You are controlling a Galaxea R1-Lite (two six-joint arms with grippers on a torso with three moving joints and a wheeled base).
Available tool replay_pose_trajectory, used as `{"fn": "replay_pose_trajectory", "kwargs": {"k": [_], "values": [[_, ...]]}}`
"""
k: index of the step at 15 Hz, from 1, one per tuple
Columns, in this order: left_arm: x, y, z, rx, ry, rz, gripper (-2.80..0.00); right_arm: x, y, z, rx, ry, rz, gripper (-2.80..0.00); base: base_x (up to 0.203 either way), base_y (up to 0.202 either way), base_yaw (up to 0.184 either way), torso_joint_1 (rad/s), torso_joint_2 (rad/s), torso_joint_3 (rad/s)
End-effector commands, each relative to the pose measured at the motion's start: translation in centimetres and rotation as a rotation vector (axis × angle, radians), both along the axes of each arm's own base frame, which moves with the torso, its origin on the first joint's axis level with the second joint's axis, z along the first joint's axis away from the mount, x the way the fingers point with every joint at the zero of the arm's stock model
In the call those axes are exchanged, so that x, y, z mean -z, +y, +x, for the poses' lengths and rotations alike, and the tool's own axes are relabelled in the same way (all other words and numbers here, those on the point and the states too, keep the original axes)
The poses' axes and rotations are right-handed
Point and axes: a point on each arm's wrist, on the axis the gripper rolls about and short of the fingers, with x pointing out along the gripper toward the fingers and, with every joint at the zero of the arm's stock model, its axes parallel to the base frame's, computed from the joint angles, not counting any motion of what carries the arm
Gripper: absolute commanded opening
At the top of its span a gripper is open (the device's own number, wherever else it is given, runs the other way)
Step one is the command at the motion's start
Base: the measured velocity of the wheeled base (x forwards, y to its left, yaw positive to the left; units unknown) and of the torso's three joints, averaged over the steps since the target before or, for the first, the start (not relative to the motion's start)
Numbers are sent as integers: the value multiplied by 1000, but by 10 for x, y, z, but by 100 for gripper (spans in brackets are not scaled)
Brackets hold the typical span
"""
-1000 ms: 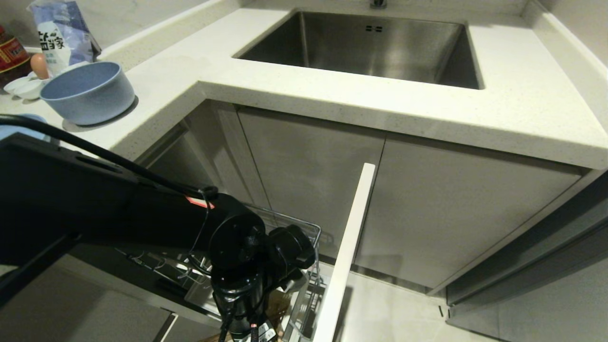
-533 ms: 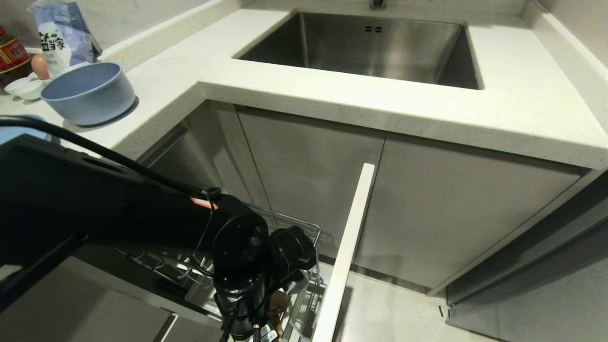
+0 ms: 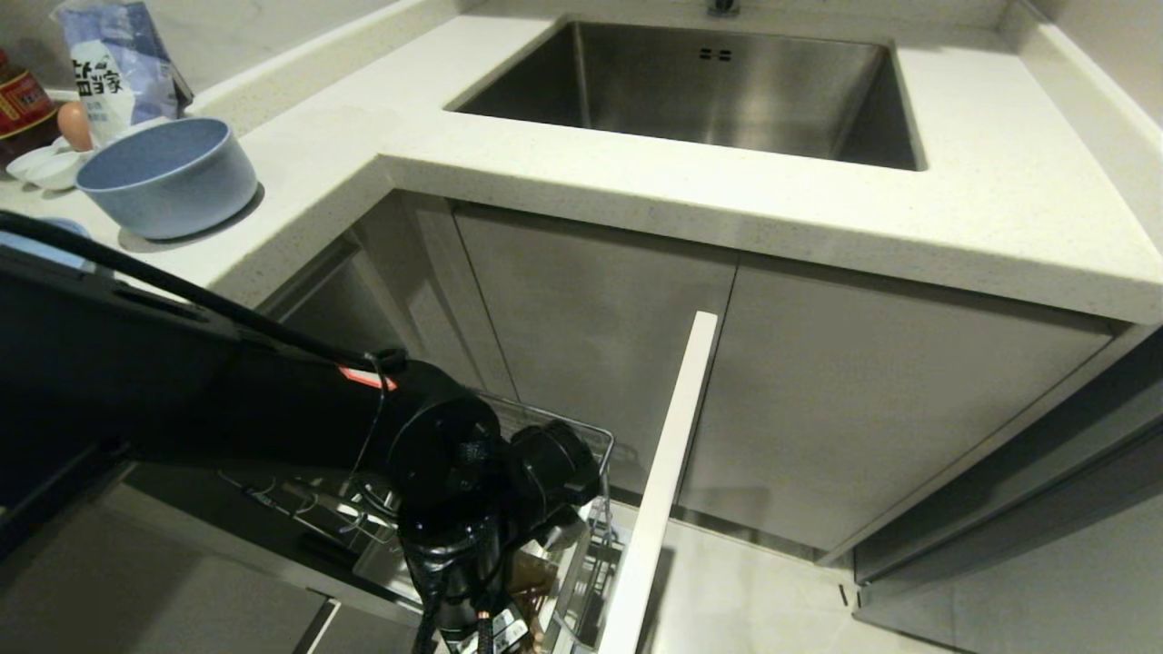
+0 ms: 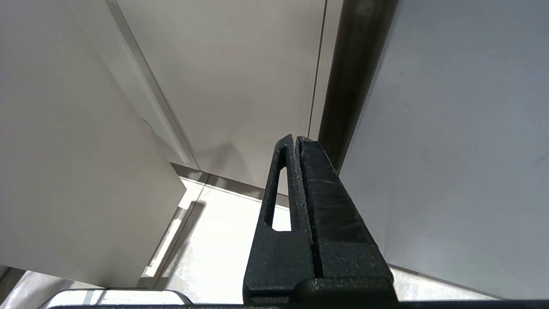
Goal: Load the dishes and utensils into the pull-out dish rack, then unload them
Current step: Pick up the chopsticks and place it in the cupboard, then pick up the spoon and place it in the cupboard
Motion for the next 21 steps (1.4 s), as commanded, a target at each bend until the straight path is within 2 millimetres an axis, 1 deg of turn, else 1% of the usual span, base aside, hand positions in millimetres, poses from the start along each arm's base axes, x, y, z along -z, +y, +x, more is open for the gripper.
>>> {"fn": "replay_pose_trajectory", "kwargs": {"k": [1, 6, 8, 9, 14, 17, 20, 21], "values": [[-17, 6, -6, 1, -39, -35, 0, 6, 0, 2, -1, 22, 0, -280, 0, 0, 0, 0, 0, 0], [-53, 23, -22, -1, -151, -101, 0, 6, 0, 2, -1, 22, 0, -280, 0, 0, 0, 0, 0, 0], [-68, 34, -31, -12, -232, -97, 0, 6, 0, 2, -1, 22, 0, -280, 0, 0, 0, 0, 0, 0], [-75, 39, -36, -20, -271, -101, -280, 6, 0, 2, -1, 22, 0, -280, 0, 0, 0, 0, 0, 0], [-110, 61, -55, -73, -447, -167, -280, 6, 0, 2, -1, 22, 0, -280, 0, 0, 0, 0, 0, 0], [-136, 72, -65, -130, -603, -279, -280, 6, 0, 2, -1, 22, 0, -280, 0, 0, 0, 0, 0, 0], [-172, 88, -70, -213, -804, -430, -280, 6, 0, 2, -1, 22, 0, -280, 0, 0, 0, 0, 0, 0], [-185, 97, -74, -246, -873, -489, -280, 6, 0, 2, -1, 22, 0, -280, 0, 0, 0, 0, 0, 0]]}}
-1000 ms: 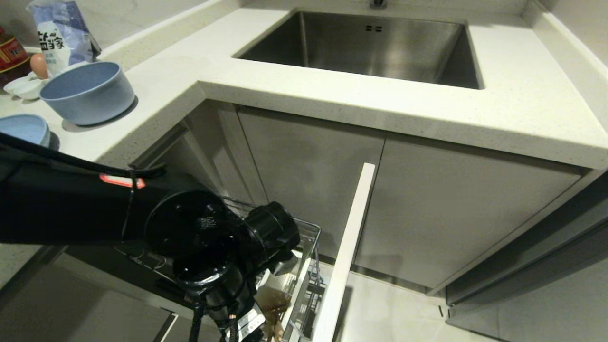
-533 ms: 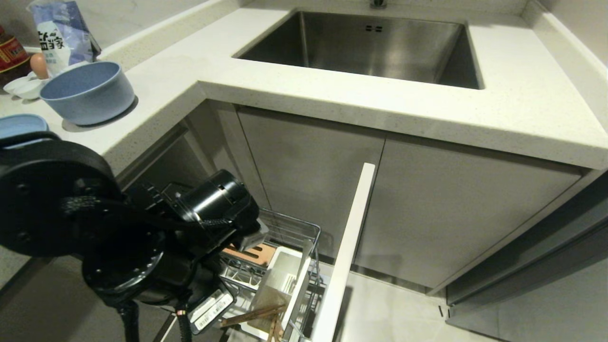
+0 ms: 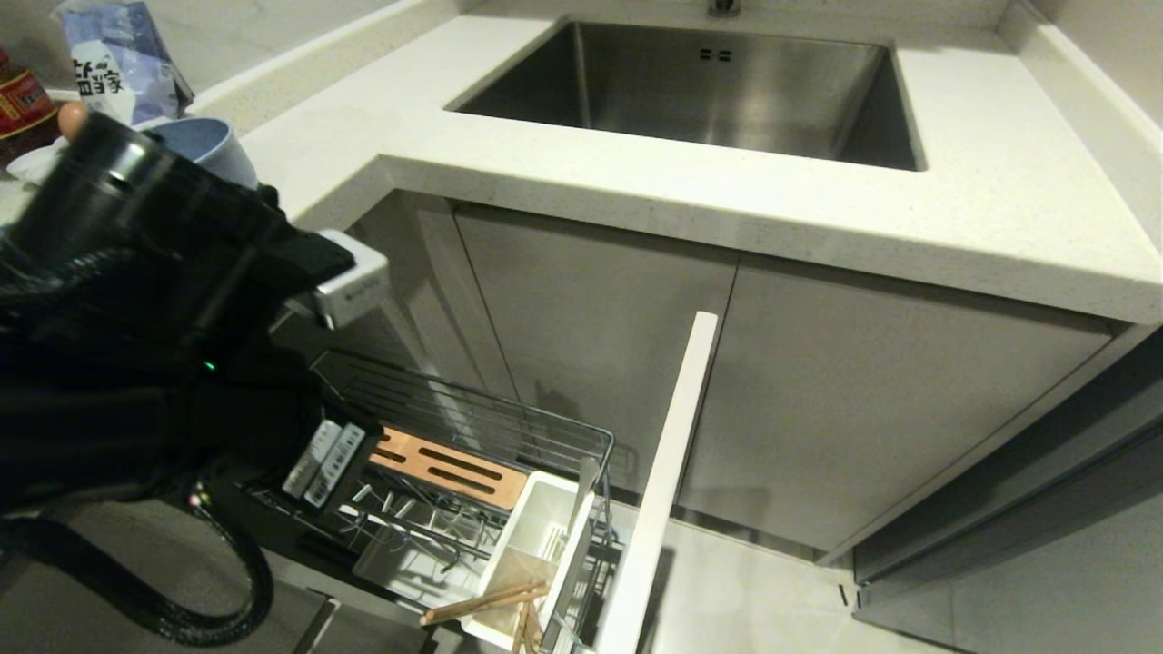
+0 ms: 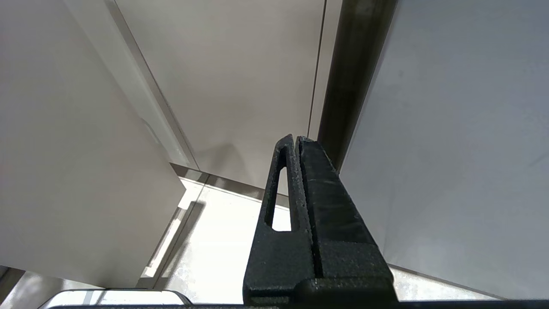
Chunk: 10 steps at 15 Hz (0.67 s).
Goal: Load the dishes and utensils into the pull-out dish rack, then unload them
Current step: Pick up the spoon and place it in the cupboard
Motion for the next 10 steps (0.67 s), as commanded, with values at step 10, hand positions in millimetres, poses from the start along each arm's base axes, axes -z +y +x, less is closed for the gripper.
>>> {"fn": "replay_pose_trajectory", "kwargs": {"k": [10], "values": [[-113, 110, -36, -420, -678, -381, -280, 6, 0, 2, -1, 22, 0, -280, 0, 0, 0, 0, 0, 0]]}}
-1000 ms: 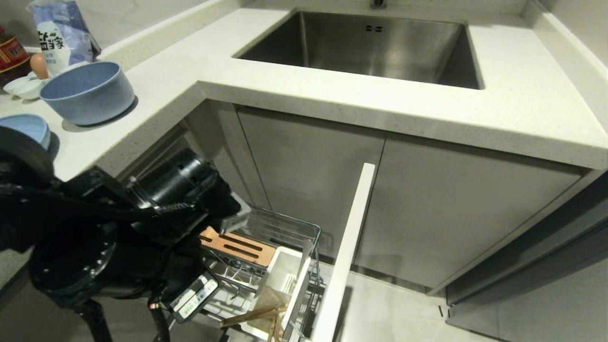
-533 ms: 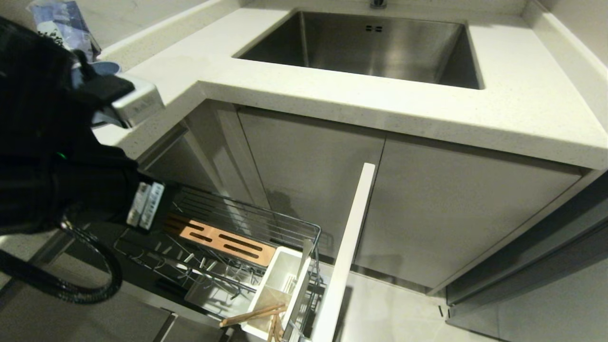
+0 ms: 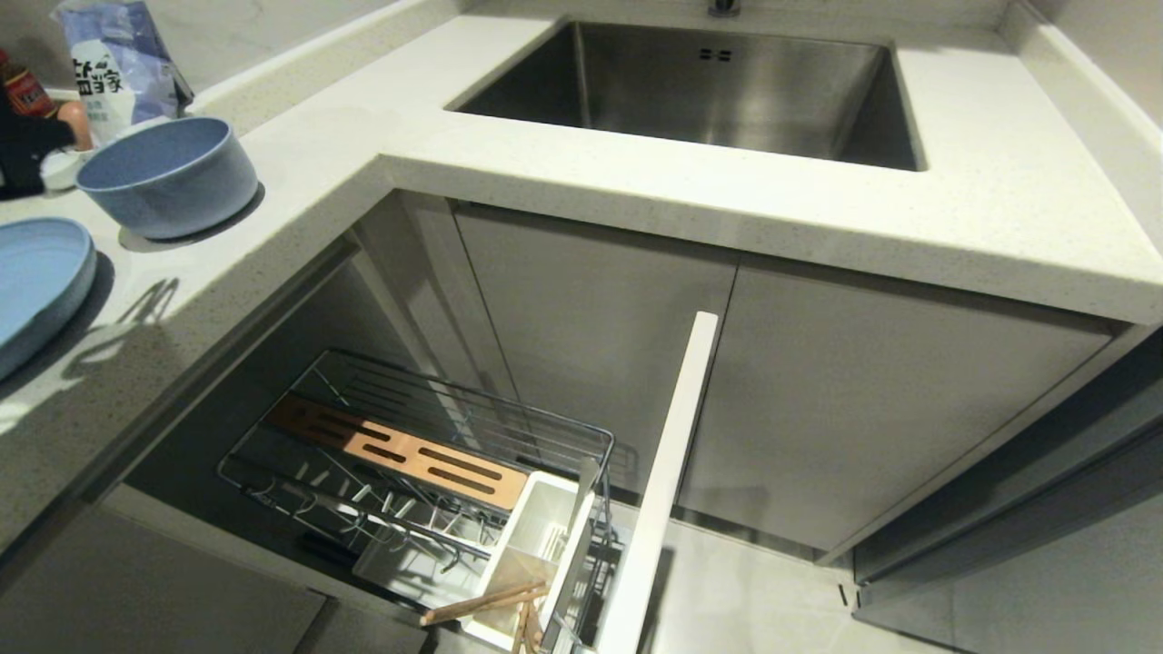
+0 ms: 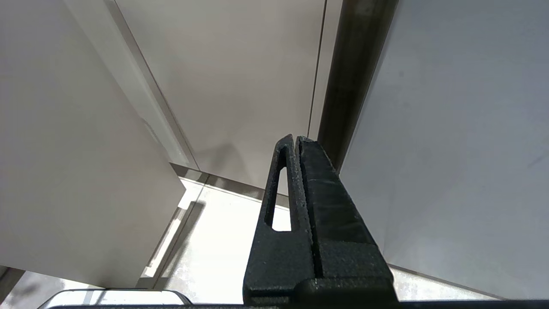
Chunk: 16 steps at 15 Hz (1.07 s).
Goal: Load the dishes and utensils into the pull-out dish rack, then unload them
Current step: Pick up the spoon and place it in the cupboard
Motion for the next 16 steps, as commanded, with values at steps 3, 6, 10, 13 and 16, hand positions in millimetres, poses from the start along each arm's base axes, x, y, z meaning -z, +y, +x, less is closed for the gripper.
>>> {"fn": "replay_pose_trajectory", "kwargs": {"k": [3, 6, 10, 13, 16], "values": [[-30, 40, -29, -209, -159, -32, -280, 6, 0, 2, -1, 22, 0, -280, 0, 0, 0, 0, 0, 0], [-36, 42, -26, -163, -185, -108, -280, 6, 0, 2, -1, 22, 0, -280, 0, 0, 0, 0, 0, 0], [-35, 56, -38, -329, -86, -47, -280, 6, 0, 2, -1, 22, 0, -280, 0, 0, 0, 0, 0, 0], [-35, 64, -53, -421, -5, -41, -280, 6, 0, 2, -1, 22, 0, -280, 0, 0, 0, 0, 0, 0], [-31, 65, -64, -454, 102, -51, -280, 6, 0, 2, -1, 22, 0, -280, 0, 0, 0, 0, 0, 0]]}}
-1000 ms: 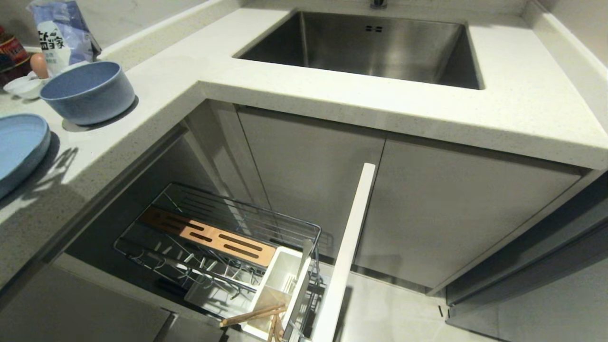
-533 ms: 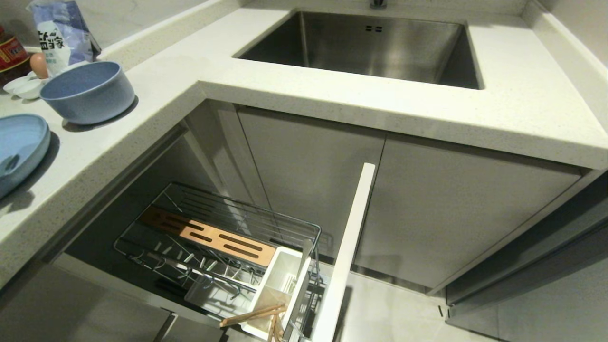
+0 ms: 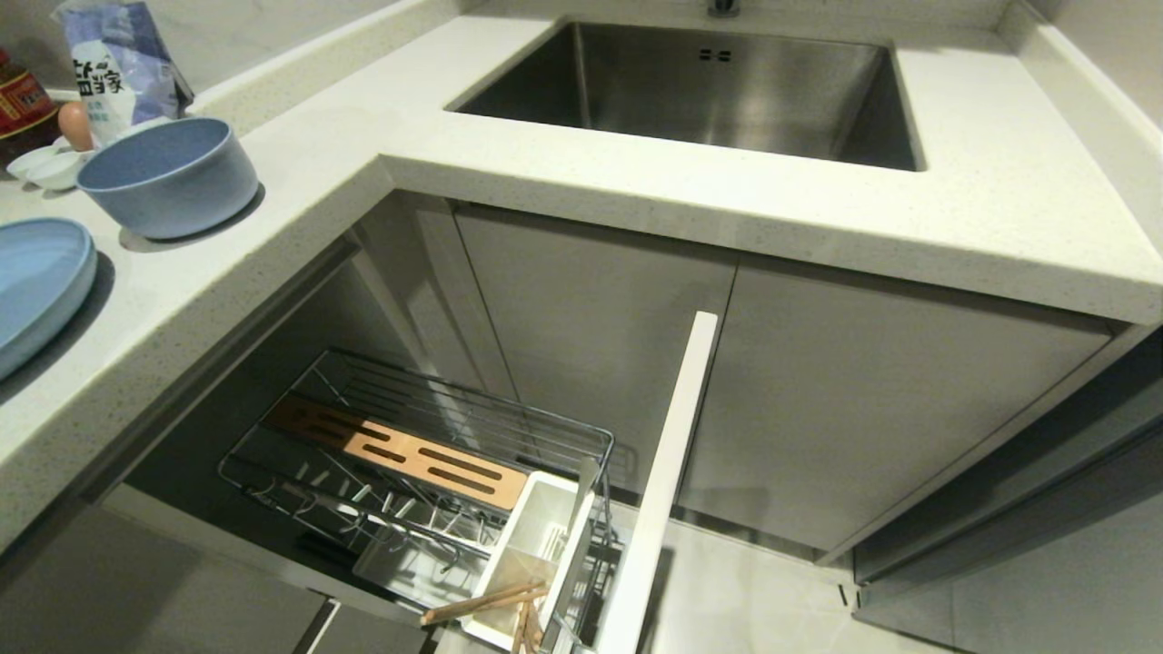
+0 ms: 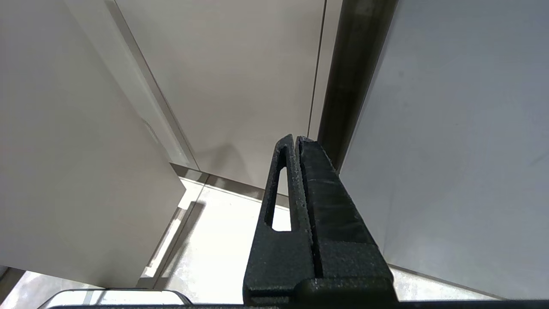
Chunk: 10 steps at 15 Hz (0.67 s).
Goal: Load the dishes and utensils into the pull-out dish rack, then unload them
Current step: Pick up the spoon and place it in the cupboard
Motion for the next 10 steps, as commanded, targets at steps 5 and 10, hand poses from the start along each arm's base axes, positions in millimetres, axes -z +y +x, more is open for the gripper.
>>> {"fn": "replay_pose_trajectory", "kwargs": {"k": [5, 10], "values": [[7, 16, -4, -81, 124, -22, -280, 6, 0, 2, -1, 22, 0, -280, 0, 0, 0, 0, 0, 0], [23, 32, 13, 47, 205, -110, -280, 6, 0, 2, -1, 22, 0, -280, 0, 0, 0, 0, 0, 0]]}}
